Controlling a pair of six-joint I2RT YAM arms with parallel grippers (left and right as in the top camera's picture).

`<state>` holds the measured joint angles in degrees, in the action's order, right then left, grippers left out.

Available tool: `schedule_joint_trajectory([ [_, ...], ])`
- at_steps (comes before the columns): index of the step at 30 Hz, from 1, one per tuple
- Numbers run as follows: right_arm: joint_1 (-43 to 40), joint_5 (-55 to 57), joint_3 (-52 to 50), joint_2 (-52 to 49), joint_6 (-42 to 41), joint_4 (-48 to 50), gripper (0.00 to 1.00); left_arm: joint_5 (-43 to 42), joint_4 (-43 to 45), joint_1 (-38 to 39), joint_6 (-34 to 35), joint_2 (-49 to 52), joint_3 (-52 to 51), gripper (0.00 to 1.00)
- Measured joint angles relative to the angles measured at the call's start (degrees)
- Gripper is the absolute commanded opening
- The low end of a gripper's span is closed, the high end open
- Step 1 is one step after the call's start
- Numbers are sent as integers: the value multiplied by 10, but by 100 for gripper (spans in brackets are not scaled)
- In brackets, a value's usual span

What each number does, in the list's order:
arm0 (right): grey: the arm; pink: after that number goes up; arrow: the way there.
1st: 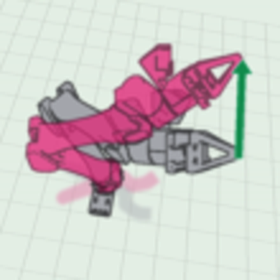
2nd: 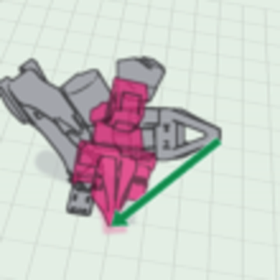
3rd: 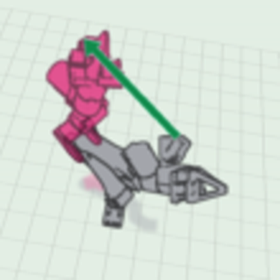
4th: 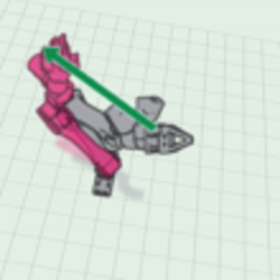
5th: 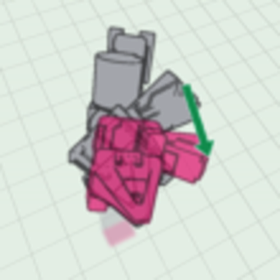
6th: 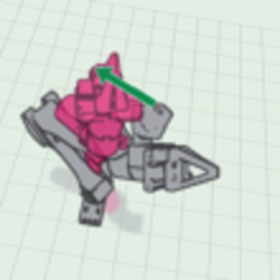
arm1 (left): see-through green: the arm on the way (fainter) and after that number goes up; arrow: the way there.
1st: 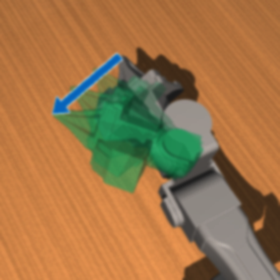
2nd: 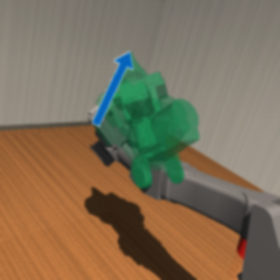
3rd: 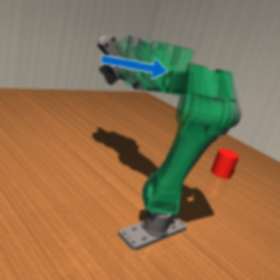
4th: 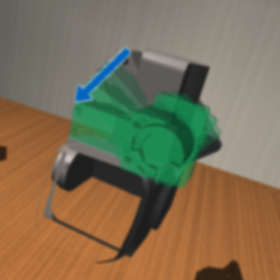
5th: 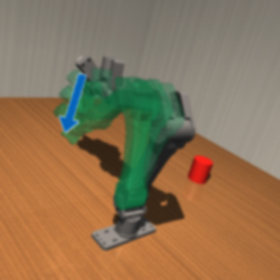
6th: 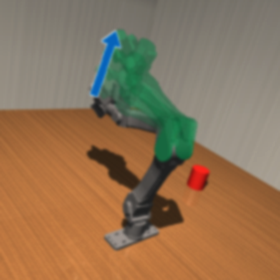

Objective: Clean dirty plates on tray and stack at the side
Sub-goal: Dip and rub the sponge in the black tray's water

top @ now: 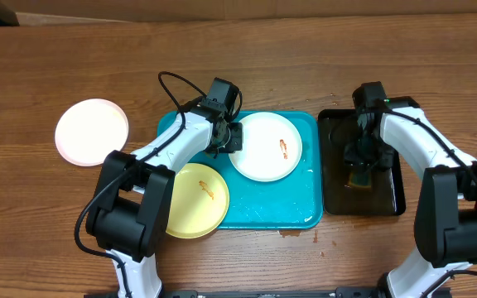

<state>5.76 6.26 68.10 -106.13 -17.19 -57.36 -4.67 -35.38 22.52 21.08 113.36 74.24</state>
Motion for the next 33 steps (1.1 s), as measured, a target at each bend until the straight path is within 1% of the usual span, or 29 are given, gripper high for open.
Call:
schedule_joint_trajectory([
  [2,0,-4,-12,0,-2,13,44,0,0,0,0,0,0,16],
  [6,0,-5,-25,0,-7,24,39,0,-2,0,0,0,0,17],
  [8,0,-5,-26,0,-6,25,38,0,-1,0,0,0,0,16],
  [14,0,-9,-25,0,-6,21,41,0,-1,0,0,0,0,17],
  [18,0,-9,-15,0,-6,6,36,0,-2,0,0,0,0,17],
  [21,0,-10,-10,0,-6,-2,34,0,-2,0,0,0,0,17],
  [23,0,-10,-9,0,-5,-7,35,0,-2,0,0,0,0,17],
  [26,0,-12,-9,0,-5,-8,47,0,-2,0,0,0,0,18],
  [28,0,-13,-9,0,-5,-12,51,0,-2,0,0,0,0,18],
  [31,0,-14,-9,0,-7,-13,51,0,-2,0,0,0,0,19],
  [33,0,-14,-9,0,-8,-12,47,0,-2,0,0,0,0,19],
])
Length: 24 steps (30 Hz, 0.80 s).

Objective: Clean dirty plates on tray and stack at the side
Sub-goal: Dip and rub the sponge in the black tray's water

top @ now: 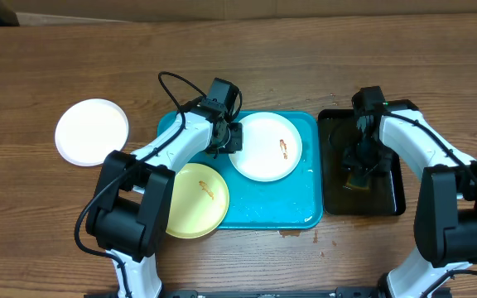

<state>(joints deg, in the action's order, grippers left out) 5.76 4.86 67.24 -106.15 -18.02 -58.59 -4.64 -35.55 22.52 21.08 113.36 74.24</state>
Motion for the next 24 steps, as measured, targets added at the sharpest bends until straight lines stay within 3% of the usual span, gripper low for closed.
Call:
schedule_joint_trajectory([
  [5,0,0,0,0,-11,1,45,0,0,0,0,0,0,19],
  [8,0,0,0,0,-15,2,34,0,0,0,0,0,0,19],
  [14,0,-5,0,0,-15,11,27,0,0,0,0,0,0,19],
  [18,0,-22,0,0,-14,24,26,0,0,0,0,0,0,30],
  [22,0,-30,0,0,-14,27,23,0,0,0,0,0,0,32],
  [24,0,-32,0,0,-14,29,27,0,1,0,0,0,0,32],
])
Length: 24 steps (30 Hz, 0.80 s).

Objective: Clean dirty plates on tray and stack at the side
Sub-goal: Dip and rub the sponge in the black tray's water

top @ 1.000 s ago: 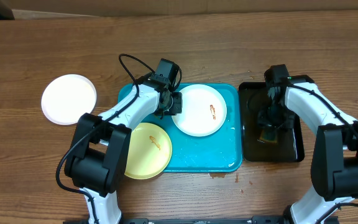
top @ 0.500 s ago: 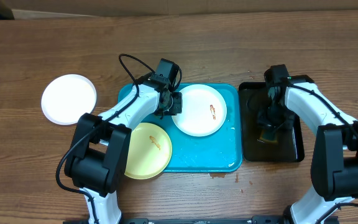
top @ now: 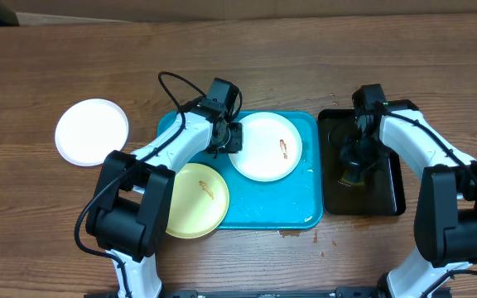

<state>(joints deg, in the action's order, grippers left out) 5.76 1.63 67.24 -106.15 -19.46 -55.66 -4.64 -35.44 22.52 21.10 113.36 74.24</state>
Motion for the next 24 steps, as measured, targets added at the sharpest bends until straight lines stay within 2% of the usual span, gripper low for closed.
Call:
schedule_joint_trajectory([
  [5,0,-2,0,0,2,1,34,0,3,0,0,0,0,32],
  [11,0,-3,0,0,2,3,36,0,3,0,0,0,0,23],
  [12,0,-3,0,0,2,4,34,0,3,0,0,0,0,20],
  [13,0,-3,0,0,2,3,28,0,3,0,0,0,0,17],
  [14,0,-3,0,0,4,4,10,0,3,0,1,0,0,11],
  [15,0,-3,0,0,3,3,4,0,3,0,1,0,0,7],
  [17,0,-4,0,0,4,5,4,0,3,0,0,0,0,4],
  [24,0,-10,0,0,68,5,4,-1,4,0,0,0,0,4],
])
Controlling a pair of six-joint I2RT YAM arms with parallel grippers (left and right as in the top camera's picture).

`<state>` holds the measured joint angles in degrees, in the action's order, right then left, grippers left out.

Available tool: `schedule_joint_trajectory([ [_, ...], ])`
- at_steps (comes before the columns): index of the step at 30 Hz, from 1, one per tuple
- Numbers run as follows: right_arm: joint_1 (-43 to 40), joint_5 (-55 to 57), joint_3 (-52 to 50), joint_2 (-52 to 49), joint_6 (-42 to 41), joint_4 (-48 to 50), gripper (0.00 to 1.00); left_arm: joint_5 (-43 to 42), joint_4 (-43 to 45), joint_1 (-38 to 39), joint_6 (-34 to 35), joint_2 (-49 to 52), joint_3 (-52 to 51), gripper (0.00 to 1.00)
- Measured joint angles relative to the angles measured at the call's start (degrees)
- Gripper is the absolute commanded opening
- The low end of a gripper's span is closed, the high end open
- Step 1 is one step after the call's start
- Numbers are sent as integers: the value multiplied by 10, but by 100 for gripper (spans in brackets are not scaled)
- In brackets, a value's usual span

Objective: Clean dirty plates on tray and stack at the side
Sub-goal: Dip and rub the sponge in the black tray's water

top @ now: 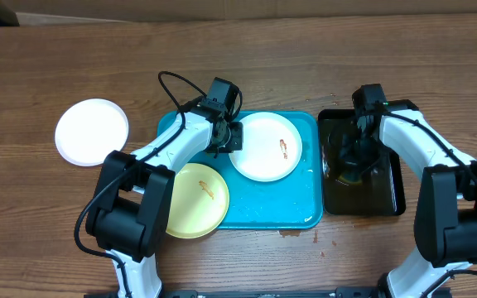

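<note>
A white plate [265, 146] with an orange smear lies at the back of the teal tray [305, 211]. My left gripper [233, 137] is at this plate's left rim and looks shut on it. A yellow plate [195, 199], also smeared, overhangs the tray's front left corner. A clean white plate [92, 132] rests on the table to the left. My right gripper [353, 162] is down in the black tray [387, 194], shut on a dull yellow sponge [348, 172] that is mostly hidden beneath it.
Small crumbs and a stain [288, 233] mark the wood in front of the teal tray. A black cable [172, 80] loops up behind the left arm. Cardboard runs along the table's far edge.
My right gripper and its sponge have shifted slightly left and toward the back inside the black tray. The left gripper and all three plates are where they were.
Throughout, my left gripper has stayed at the white plate's left rim on the teal tray. My right gripper was low in the black tray with the sponge near the tray's middle, and over the moments it has edged back and left to its present place.
</note>
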<state>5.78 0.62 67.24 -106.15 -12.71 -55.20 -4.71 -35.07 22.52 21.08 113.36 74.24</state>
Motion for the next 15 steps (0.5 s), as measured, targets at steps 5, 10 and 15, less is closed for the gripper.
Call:
schedule_joint_trajectory([
  [5,3,1,5,0,23,0,4,0,4,0,0,0,0,4],
  [10,19,21,69,-5,27,-77,4,0,4,0,0,0,0,5],
  [15,44,69,142,-5,40,-90,4,0,4,0,2,0,0,36],
])
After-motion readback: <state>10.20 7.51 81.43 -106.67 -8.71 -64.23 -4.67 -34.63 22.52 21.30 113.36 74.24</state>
